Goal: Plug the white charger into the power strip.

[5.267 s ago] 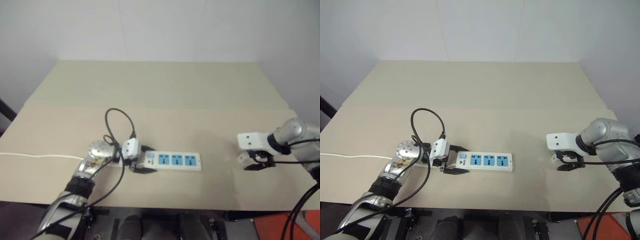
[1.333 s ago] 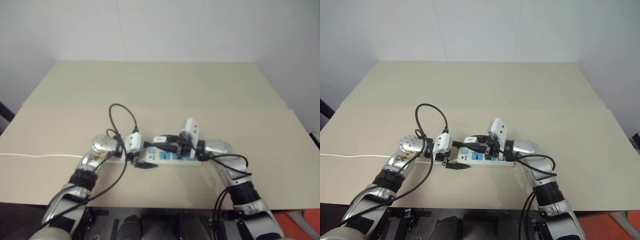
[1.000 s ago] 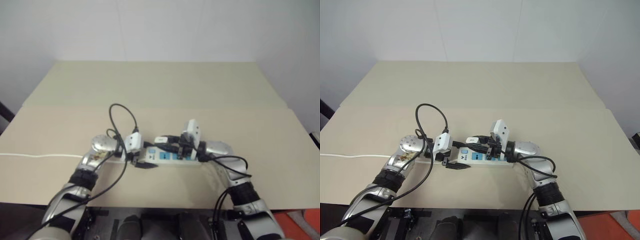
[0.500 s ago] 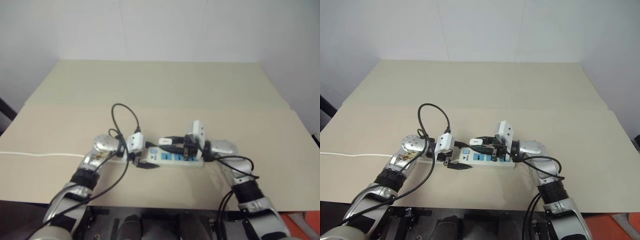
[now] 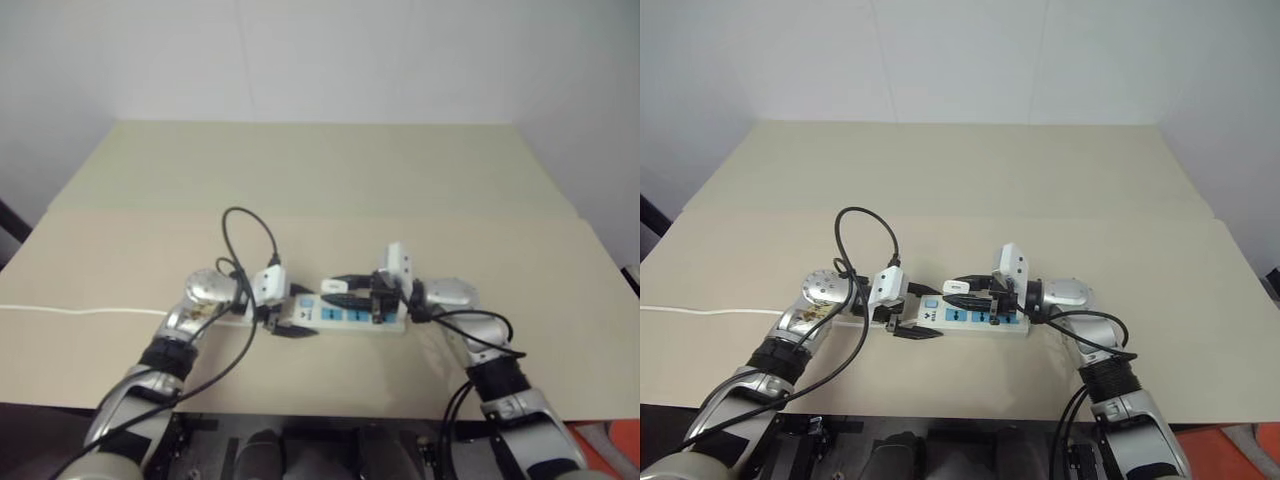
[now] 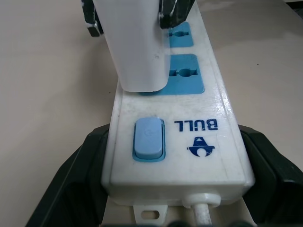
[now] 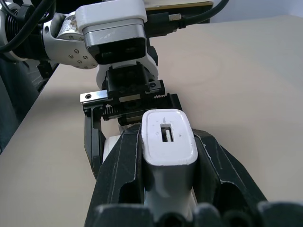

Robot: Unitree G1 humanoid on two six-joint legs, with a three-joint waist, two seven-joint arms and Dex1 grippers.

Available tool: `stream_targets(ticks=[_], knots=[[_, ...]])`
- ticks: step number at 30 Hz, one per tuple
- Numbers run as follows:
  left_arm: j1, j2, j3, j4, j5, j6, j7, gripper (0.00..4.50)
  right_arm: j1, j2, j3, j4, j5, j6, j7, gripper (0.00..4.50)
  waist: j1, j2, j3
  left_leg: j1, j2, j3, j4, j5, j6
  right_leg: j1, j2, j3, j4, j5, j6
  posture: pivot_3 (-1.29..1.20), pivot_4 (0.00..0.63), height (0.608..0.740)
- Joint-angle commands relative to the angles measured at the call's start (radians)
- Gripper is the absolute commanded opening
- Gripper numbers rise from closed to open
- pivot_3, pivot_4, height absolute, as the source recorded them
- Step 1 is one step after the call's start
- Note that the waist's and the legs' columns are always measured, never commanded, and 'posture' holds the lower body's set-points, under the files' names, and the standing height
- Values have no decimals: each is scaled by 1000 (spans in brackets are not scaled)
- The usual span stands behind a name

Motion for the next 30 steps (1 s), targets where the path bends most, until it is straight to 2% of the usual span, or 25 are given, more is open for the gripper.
stream_targets(ticks=[1,18,30], knots=[[8,32,17,-29,12,-5,3,3312,-2,-4,21,46,-58,-9,-3,1152,-3,0,0,0,0,0,0,0,0,0,0,0,0,0,0,0,150,740],[35,59,24,-71,3,13,17,3312,13,-61,10,225,-109,-107,35,1152,-14,0,0,4,0,0,0,0,0,4,0,0,0,0,0,0,150,740],[30,47,20,-66,4,13,23,3312,2,-48,31,203,-111,-100,43,1152,-14,0,0,5,0,0,0,0,0,5,0,0,0,0,0,0,150,740]])
